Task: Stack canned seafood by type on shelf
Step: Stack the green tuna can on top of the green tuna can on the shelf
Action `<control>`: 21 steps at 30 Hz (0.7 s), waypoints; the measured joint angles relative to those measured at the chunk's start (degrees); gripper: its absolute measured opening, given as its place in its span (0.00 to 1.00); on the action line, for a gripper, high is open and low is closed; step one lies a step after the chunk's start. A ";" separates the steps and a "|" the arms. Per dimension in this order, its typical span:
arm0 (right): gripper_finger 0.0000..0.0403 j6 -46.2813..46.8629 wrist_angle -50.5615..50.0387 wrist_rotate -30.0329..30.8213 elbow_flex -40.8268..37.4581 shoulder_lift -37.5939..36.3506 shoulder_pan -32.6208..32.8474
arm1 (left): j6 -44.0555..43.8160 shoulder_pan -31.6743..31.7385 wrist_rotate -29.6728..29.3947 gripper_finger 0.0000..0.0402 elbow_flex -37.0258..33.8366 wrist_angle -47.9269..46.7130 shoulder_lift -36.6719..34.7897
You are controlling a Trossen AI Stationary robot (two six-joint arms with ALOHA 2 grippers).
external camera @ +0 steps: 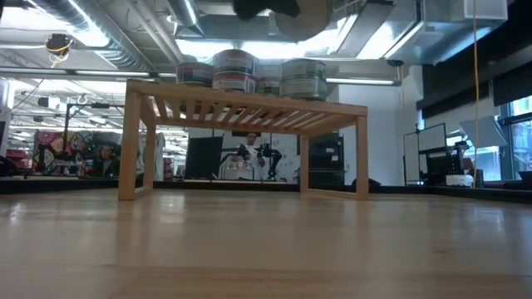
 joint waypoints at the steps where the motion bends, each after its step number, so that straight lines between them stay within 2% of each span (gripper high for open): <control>1: 0.33 -1.12 0.19 2.18 0.00 -0.65 -0.02 | 3.07 1.06 0.02 0.34 0.00 2.09 -0.02; 7: 0.33 -7.42 1.28 12.15 0.00 -2.19 -0.06 | 15.38 7.44 -0.81 0.35 -0.04 10.51 0.06; 12: 0.33 -12.82 1.16 19.71 0.00 -1.92 -1.56 | 15.69 11.73 0.07 0.34 -0.04 10.08 0.07; 16: 0.33 -15.44 1.22 18.33 0.00 -2.10 -5.94 | 15.24 13.26 2.58 0.35 -0.04 10.24 0.07; 21: 0.33 -19.79 1.23 9.94 0.00 -2.10 -13.14 | 13.83 13.52 5.53 0.35 -0.04 10.23 0.09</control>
